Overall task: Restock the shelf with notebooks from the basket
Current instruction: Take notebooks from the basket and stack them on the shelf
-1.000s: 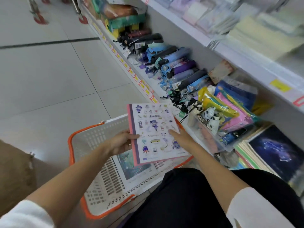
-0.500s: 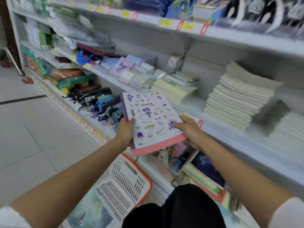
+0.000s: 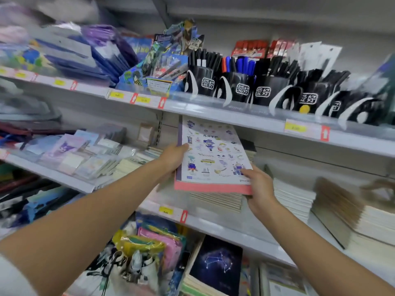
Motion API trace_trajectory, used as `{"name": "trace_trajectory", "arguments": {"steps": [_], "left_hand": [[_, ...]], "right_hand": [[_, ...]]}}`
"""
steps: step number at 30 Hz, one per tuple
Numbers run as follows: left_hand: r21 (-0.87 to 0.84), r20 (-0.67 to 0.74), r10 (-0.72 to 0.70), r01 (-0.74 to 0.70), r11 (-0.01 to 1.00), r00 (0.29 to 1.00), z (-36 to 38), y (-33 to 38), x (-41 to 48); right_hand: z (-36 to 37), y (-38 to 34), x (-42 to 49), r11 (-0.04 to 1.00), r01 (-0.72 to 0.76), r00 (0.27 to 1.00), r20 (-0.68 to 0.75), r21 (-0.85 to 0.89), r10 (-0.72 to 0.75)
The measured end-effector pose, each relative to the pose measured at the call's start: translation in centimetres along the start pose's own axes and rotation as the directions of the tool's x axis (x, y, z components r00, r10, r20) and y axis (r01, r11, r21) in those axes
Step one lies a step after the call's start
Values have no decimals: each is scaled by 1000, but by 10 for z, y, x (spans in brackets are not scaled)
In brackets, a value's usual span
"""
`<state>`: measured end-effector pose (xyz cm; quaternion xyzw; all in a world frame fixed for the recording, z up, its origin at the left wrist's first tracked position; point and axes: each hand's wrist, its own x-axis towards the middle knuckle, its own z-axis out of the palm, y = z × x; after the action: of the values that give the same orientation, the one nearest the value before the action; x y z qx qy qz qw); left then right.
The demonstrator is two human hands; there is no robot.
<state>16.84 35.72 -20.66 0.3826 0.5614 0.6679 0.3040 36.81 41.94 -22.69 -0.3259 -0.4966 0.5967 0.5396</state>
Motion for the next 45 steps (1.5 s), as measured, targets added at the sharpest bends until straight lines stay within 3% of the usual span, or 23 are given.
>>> {"name": "trace_trajectory", "arguments": {"steps": [6,10,12,15,23,29,36,45], "left_hand": [[-17,88,14,-13,1000,996,27,17,22],[-79,136,111,-101,992,985,33,17,32],[89,107,212,-221,971,971,37,11,41],[384,86,362,-366,848,928,41,-6,61],[442,37,451,-420,793,892,63,-17,119],[242,-127,487,-449,860,864,68,-34,153],[187,-220,551,-519,834,805,70,-49,173],[390,-109,505,-431,814,856,67,-46,161]], "right_hand": [[-6,-25,43,995,-74,979,-188,64,85],[1,-44,73,1000,7,966,-259,19,-2],[-2,-45,84,991,45,954,-288,-124,-79],[-16,-30,101,938,91,951,-251,-334,-182],[-30,4,140,718,306,918,-8,-625,-398],[-35,9,164,654,381,885,53,-654,-462],[-29,12,174,641,349,853,-51,-684,-519],[-23,17,168,619,351,841,-54,-702,-539]]}}
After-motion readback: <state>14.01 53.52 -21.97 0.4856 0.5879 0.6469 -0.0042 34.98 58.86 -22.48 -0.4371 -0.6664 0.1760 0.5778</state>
